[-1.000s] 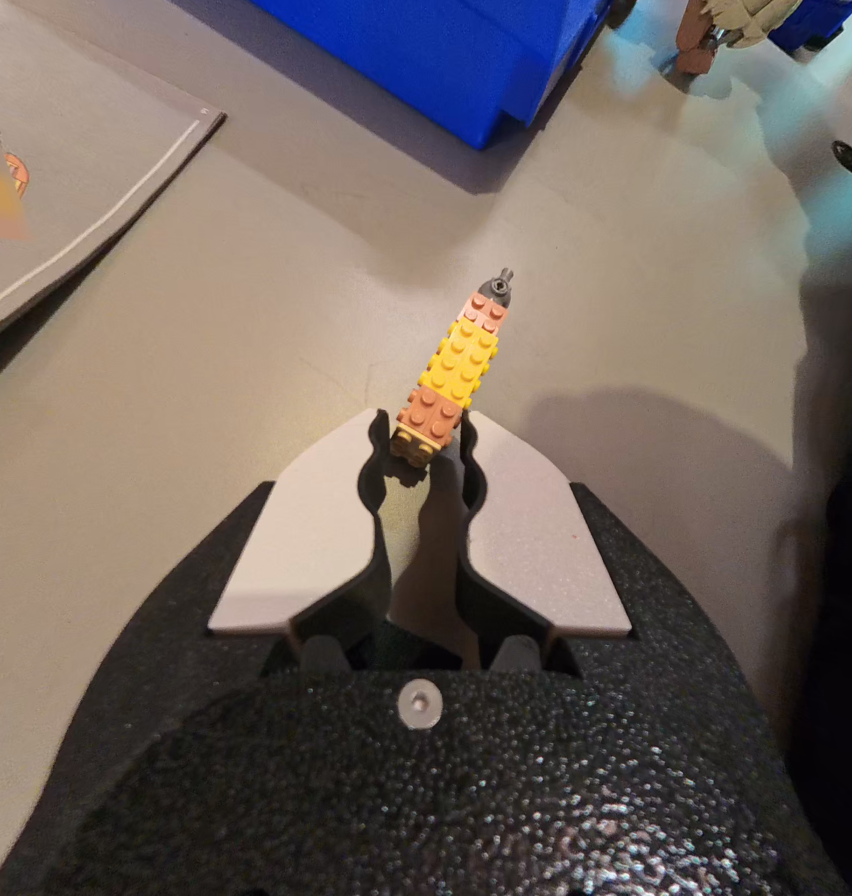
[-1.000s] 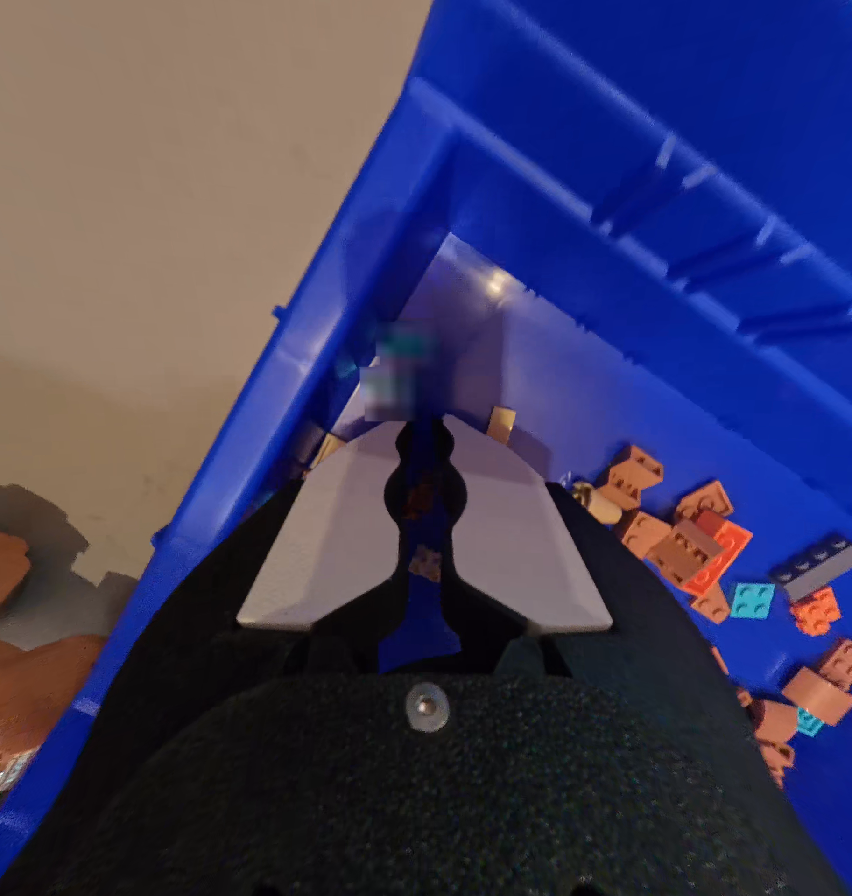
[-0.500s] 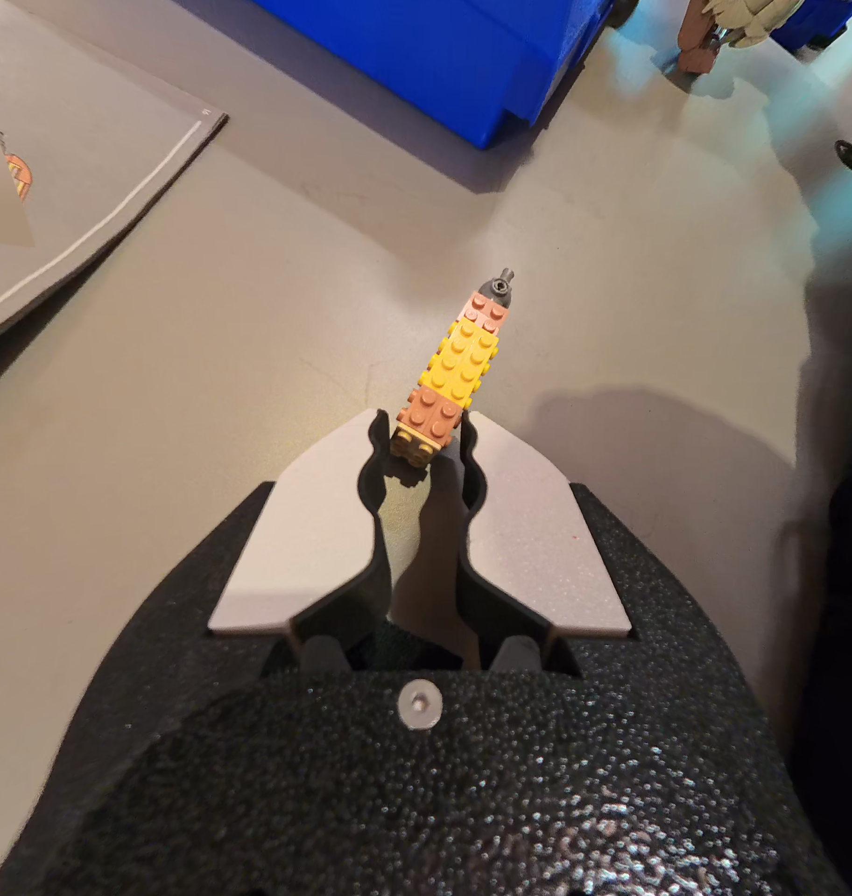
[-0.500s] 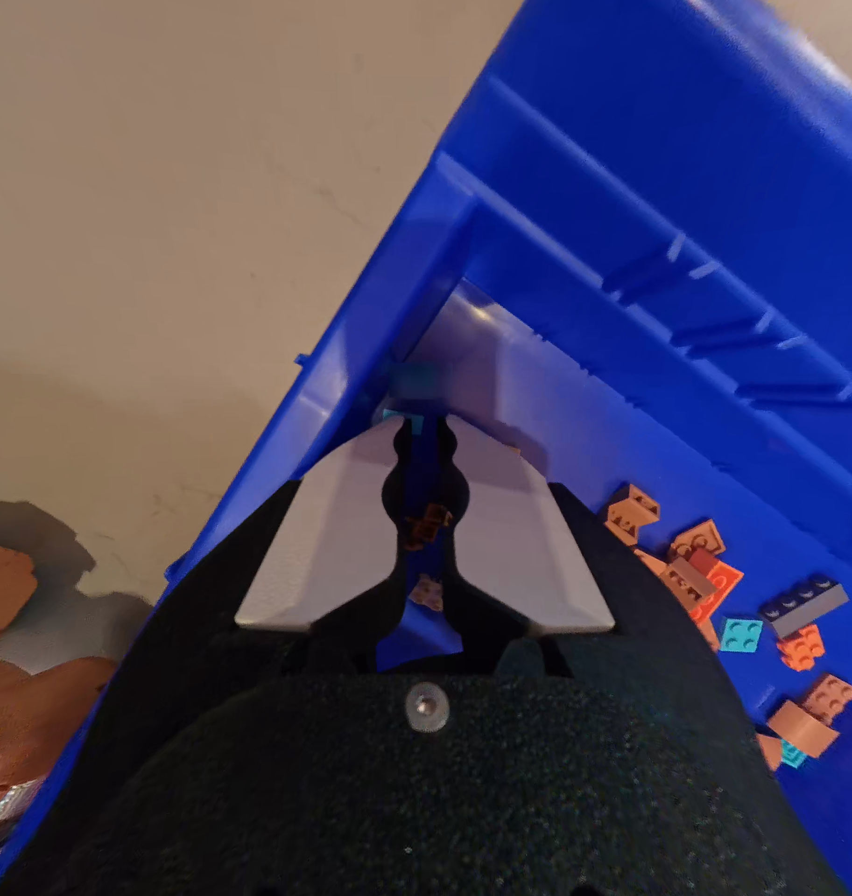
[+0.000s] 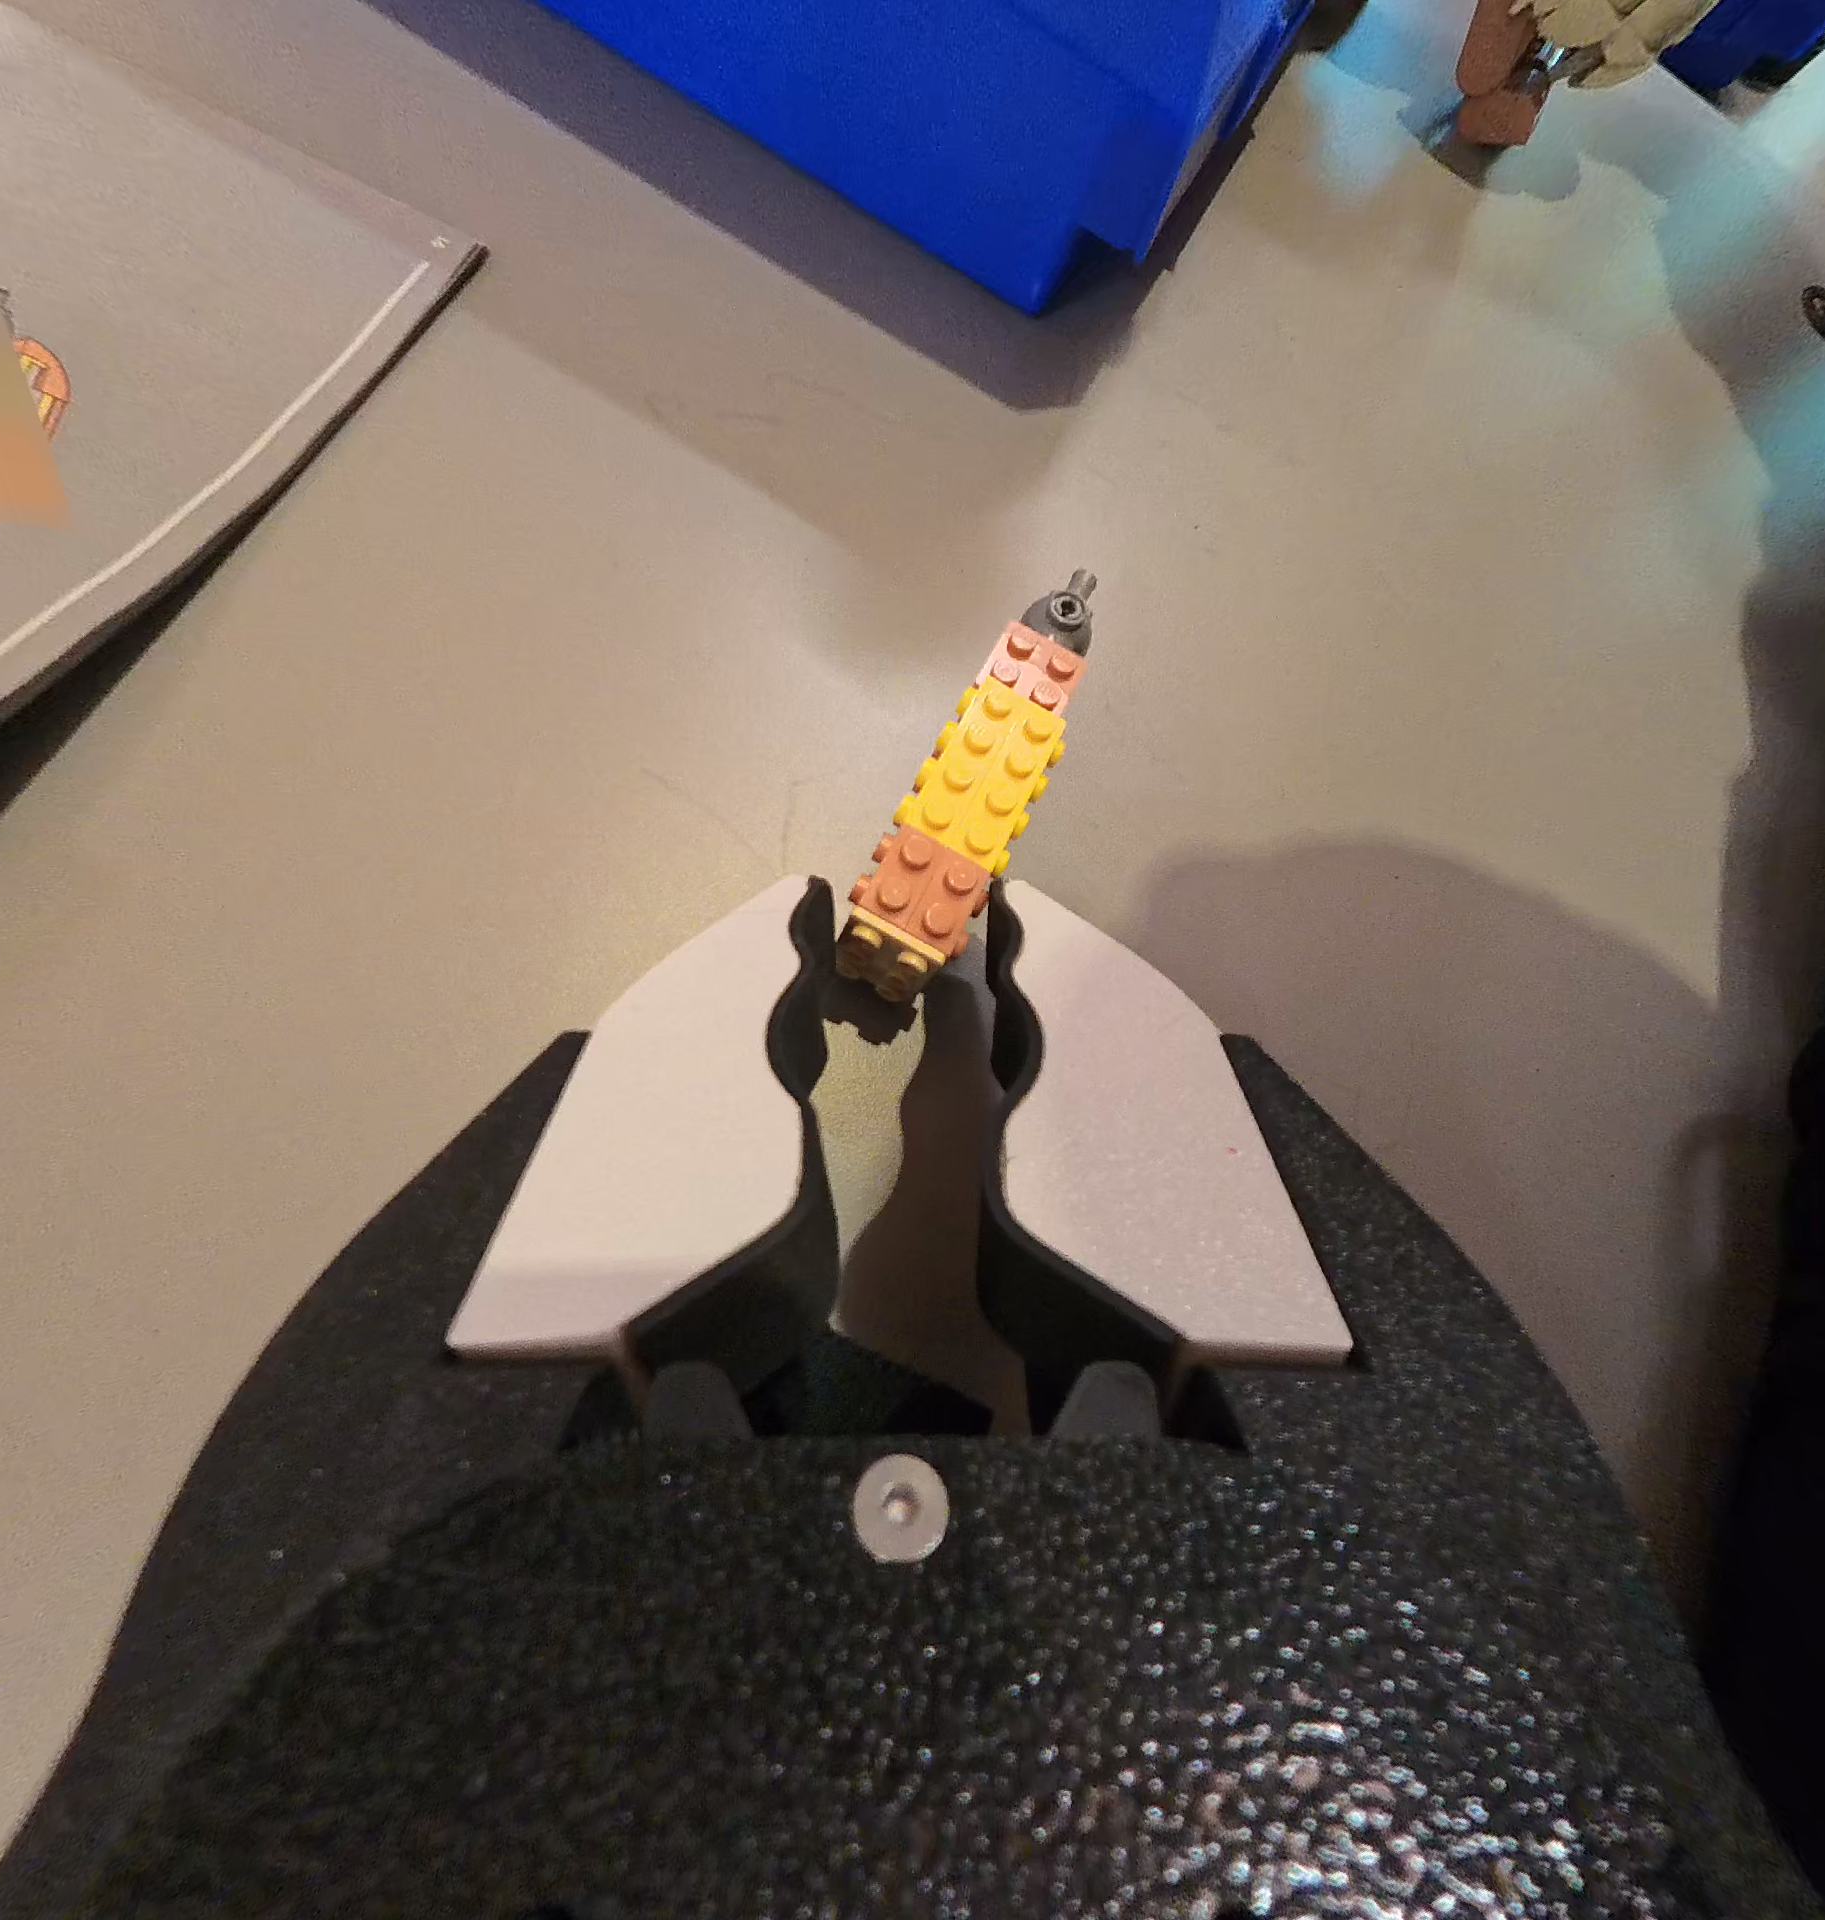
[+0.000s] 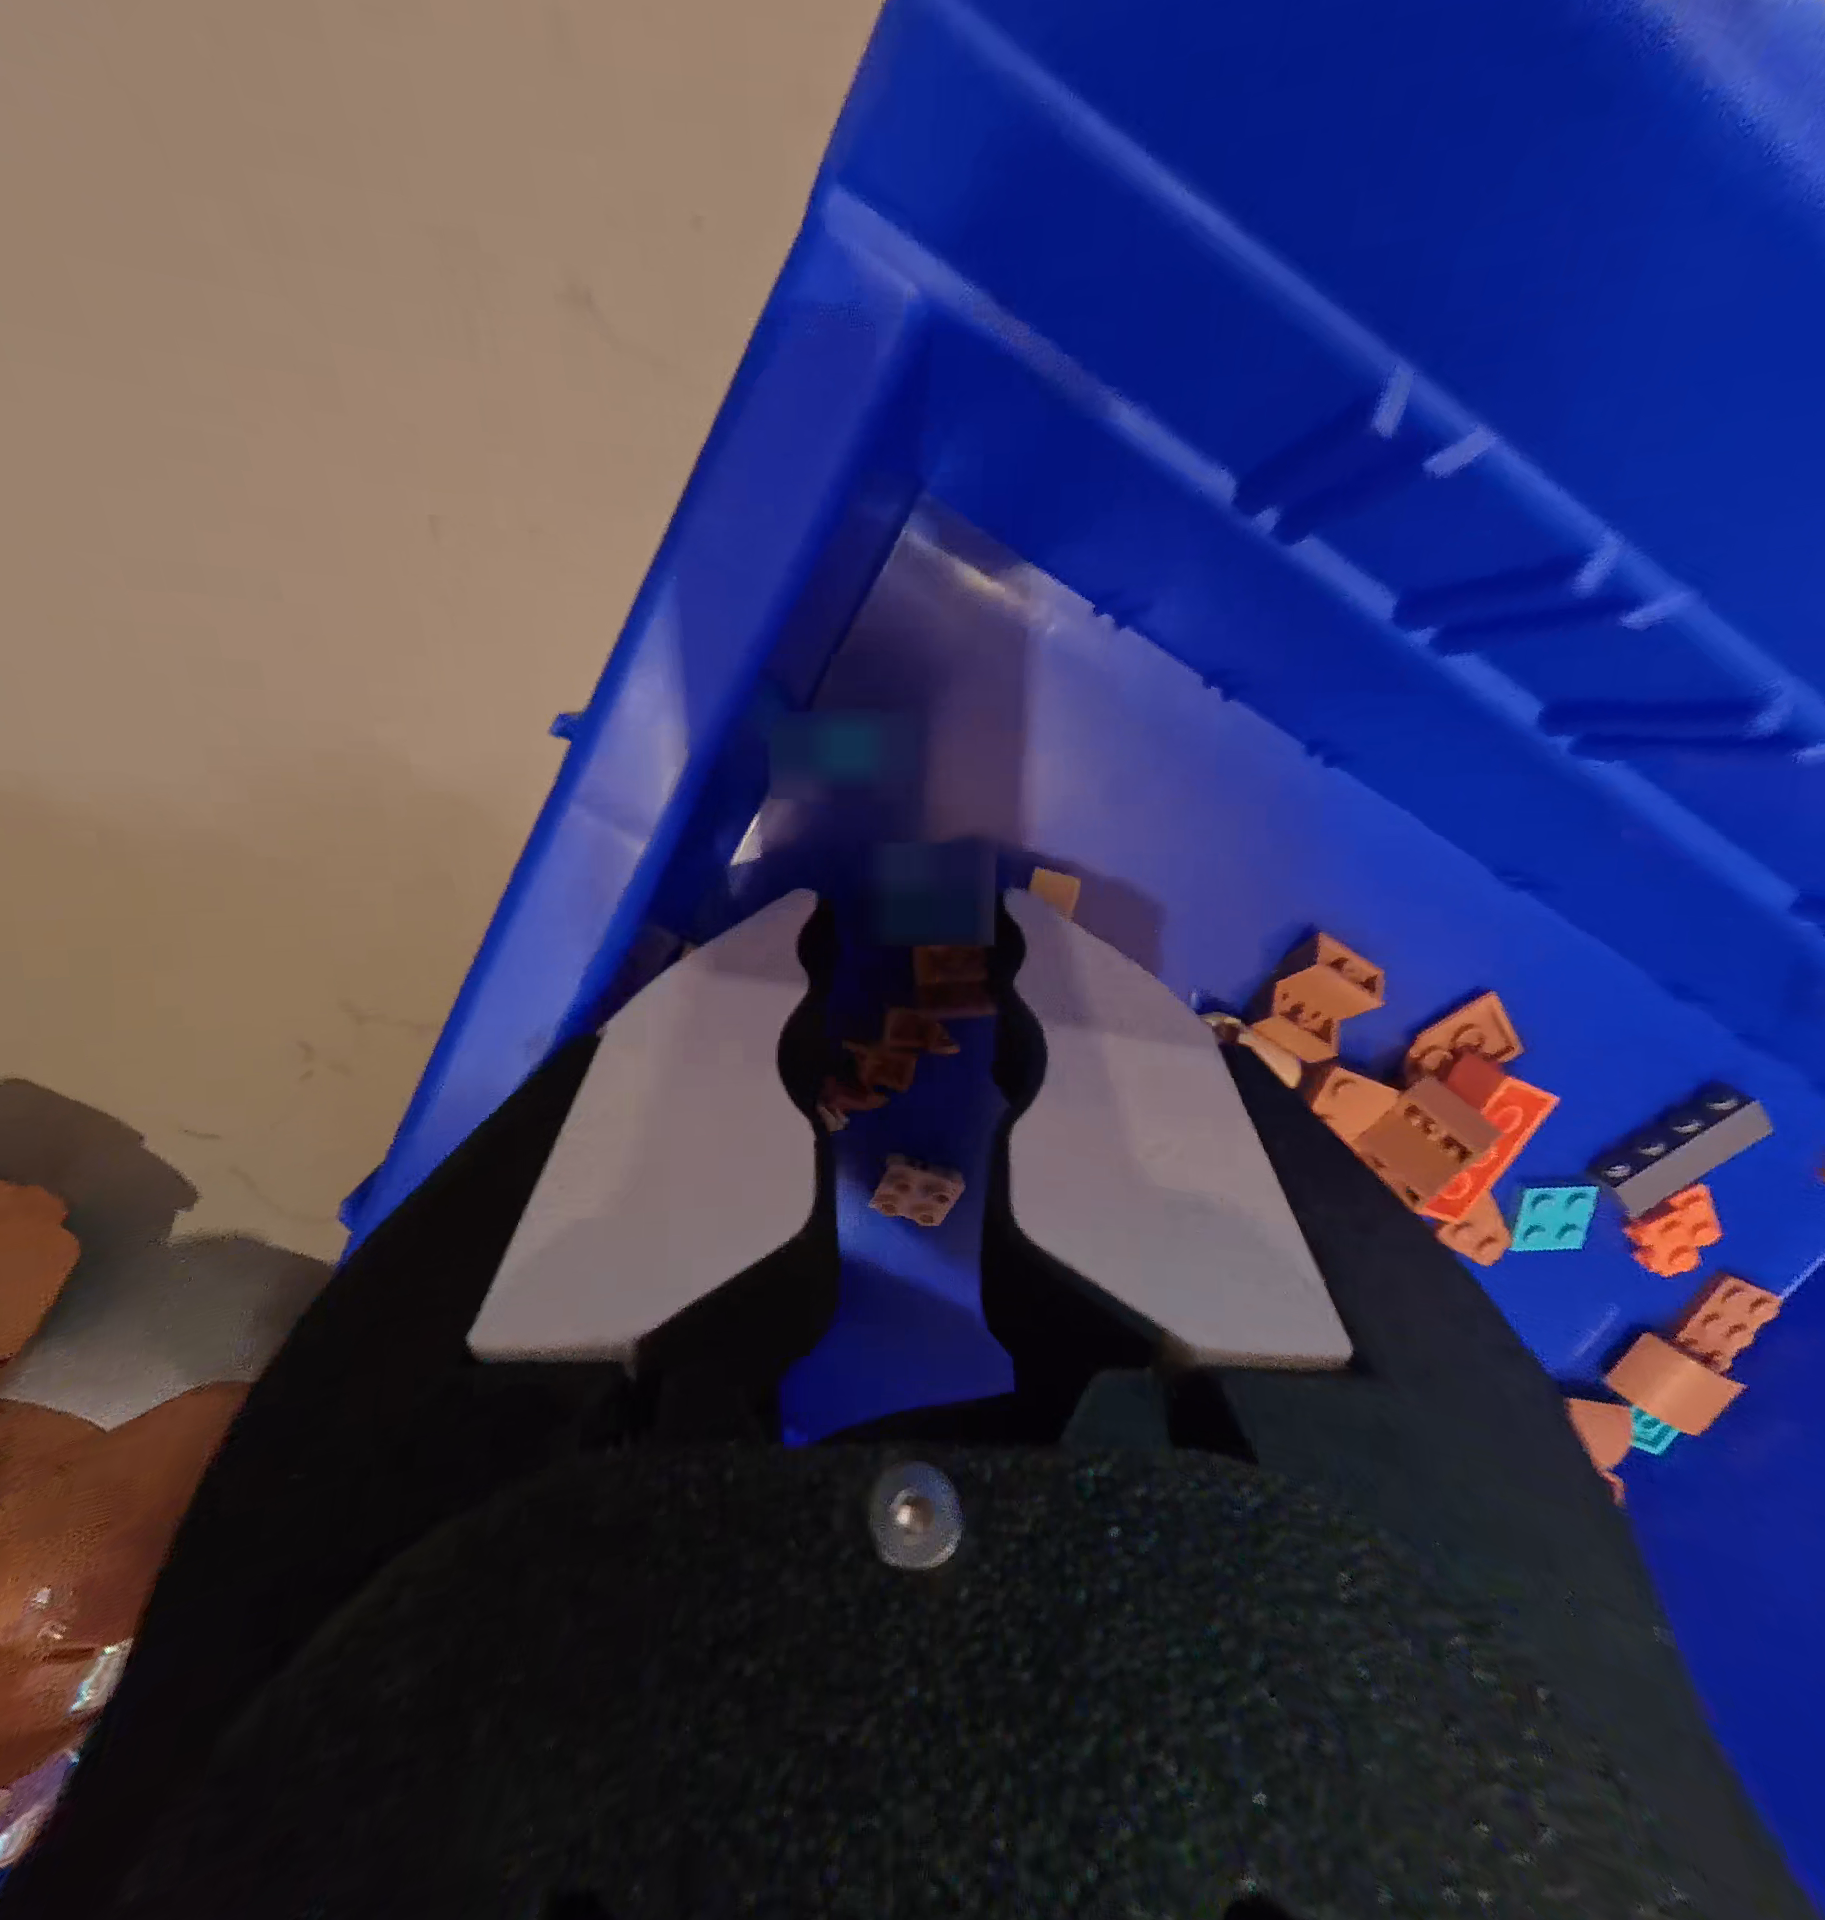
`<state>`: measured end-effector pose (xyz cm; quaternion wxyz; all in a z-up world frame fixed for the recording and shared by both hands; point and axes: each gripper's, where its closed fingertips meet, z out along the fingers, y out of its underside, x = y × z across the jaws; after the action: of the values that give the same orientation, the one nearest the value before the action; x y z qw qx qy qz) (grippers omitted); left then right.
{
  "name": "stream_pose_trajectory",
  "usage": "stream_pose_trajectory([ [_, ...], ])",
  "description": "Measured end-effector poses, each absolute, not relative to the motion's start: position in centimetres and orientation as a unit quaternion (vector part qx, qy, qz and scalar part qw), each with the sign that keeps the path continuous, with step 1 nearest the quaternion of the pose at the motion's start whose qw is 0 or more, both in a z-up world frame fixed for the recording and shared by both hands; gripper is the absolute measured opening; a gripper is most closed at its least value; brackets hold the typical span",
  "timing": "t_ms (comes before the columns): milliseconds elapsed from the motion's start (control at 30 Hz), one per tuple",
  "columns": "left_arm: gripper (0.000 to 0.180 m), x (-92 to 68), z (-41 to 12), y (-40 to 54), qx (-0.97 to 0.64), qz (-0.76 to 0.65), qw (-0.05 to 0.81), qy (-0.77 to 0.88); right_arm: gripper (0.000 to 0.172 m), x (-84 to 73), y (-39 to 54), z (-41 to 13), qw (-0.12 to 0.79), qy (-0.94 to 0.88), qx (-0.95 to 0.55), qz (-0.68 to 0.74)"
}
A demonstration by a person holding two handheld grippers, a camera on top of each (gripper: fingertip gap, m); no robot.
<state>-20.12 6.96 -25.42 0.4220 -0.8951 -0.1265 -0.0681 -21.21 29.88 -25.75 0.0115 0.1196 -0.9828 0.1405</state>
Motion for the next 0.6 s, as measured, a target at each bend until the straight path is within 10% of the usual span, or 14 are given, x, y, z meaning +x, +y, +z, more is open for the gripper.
stream_pose_trajectory([
  [600, 0.046, -20.7, -25.4, 6.2, -0.91, -0.005, 0.41, -0.062, 0.016, -21.3, 30.0, -26.3, 0.007, -0.994, 0.067, 0.087],
])
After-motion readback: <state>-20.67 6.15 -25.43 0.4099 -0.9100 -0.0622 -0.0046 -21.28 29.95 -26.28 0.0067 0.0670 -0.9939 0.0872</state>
